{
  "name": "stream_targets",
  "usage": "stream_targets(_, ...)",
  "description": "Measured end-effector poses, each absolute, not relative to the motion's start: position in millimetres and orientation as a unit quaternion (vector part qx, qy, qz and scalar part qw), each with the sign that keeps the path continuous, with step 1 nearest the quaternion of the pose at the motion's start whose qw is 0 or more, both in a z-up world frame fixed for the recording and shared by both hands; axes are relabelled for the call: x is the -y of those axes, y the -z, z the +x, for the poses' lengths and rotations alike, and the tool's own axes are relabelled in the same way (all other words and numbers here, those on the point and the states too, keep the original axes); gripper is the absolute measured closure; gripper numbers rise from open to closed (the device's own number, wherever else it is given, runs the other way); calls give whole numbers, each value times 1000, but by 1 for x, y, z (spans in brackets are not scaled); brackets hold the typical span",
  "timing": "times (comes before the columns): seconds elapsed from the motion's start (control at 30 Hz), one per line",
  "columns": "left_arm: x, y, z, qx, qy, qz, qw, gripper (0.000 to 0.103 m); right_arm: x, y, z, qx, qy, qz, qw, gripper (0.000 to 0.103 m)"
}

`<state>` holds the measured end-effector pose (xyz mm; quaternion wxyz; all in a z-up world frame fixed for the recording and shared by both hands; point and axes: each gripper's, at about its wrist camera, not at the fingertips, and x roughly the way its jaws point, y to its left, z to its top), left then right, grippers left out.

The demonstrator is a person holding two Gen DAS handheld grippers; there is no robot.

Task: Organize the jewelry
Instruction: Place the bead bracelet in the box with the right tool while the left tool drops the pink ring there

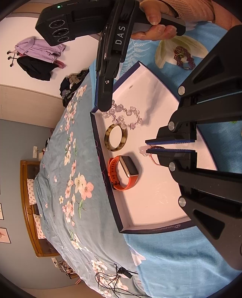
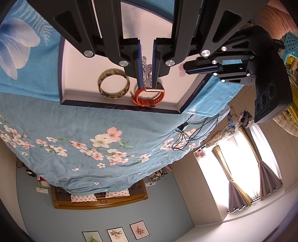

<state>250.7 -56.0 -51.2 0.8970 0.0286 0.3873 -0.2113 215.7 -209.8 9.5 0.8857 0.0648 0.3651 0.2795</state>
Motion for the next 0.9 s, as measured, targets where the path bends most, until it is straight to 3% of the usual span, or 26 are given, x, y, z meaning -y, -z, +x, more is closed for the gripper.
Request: stream_targets(0.9,67,87,302,-434,193,45,879,99,216,34,247,-419,-231,38,877,95)
